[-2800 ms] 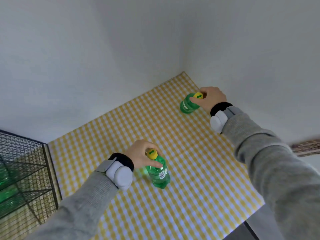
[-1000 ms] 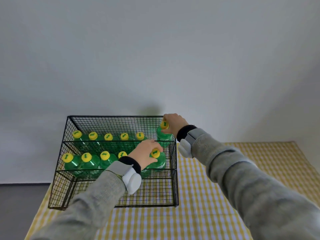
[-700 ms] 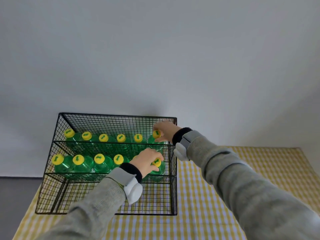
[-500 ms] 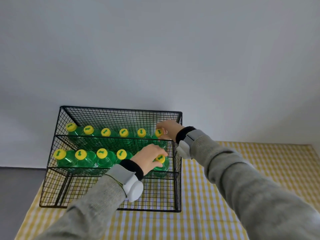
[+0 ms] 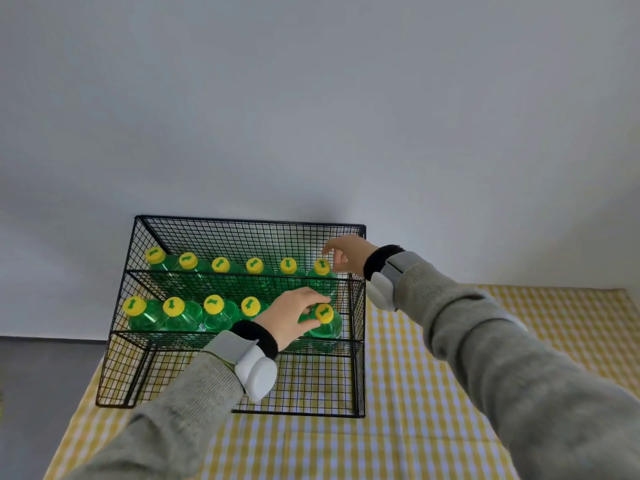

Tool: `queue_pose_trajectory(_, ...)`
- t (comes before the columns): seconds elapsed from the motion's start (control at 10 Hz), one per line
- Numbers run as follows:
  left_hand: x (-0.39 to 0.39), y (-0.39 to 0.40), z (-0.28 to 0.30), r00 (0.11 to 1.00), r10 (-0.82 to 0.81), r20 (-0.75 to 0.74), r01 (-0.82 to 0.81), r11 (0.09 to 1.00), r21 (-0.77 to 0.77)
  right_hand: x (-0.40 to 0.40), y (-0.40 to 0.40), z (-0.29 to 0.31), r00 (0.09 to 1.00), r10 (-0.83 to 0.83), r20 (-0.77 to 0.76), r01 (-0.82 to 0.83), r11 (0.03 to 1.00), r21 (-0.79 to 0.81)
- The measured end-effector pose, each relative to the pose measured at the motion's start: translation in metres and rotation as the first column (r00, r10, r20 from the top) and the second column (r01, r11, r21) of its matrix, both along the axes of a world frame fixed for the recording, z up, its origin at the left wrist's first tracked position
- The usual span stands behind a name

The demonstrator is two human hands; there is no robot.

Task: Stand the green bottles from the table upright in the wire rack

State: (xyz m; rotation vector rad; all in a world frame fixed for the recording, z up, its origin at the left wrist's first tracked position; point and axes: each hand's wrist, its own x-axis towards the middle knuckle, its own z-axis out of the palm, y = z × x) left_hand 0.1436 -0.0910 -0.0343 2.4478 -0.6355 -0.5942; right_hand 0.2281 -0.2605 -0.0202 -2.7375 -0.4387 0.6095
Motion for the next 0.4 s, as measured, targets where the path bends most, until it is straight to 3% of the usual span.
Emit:
queue_pose_trajectory(0.1, 0.004, 0.013, 0.026, 0.997, 0.077, -0.012, -0.078, 0.994, -0.075, -0.002, -0.01, 0.03, 0.996, -0.028, 0.089, 0.024, 0.999, 0.044)
queue_pose_trajectory(0.2, 0.018, 0.028, 0.061, 0.981, 0.175, -0.084, -0.187, 0.969, -0.162, -0.005, -0.019, 0.071, 0.974, -0.179, 0.14, 0.143, 0.962, 0.231)
queue_pose_trajectory(0.3, 0.036, 0.039, 0.11, 0.943, 0.252, -0.219, -0.315, 0.888, -0.334, -0.01, -0.023, 0.126, 0.947, -0.322, -0.009, 0.274, 0.789, 0.55)
queue_pose_trajectory(0.4, 0.041, 0.044, 0.158, 0.899, 0.26, -0.353, -0.42, 0.741, -0.523, -0.027, -0.02, 0.171, 0.93, -0.327, -0.167, 0.34, 0.593, 0.73)
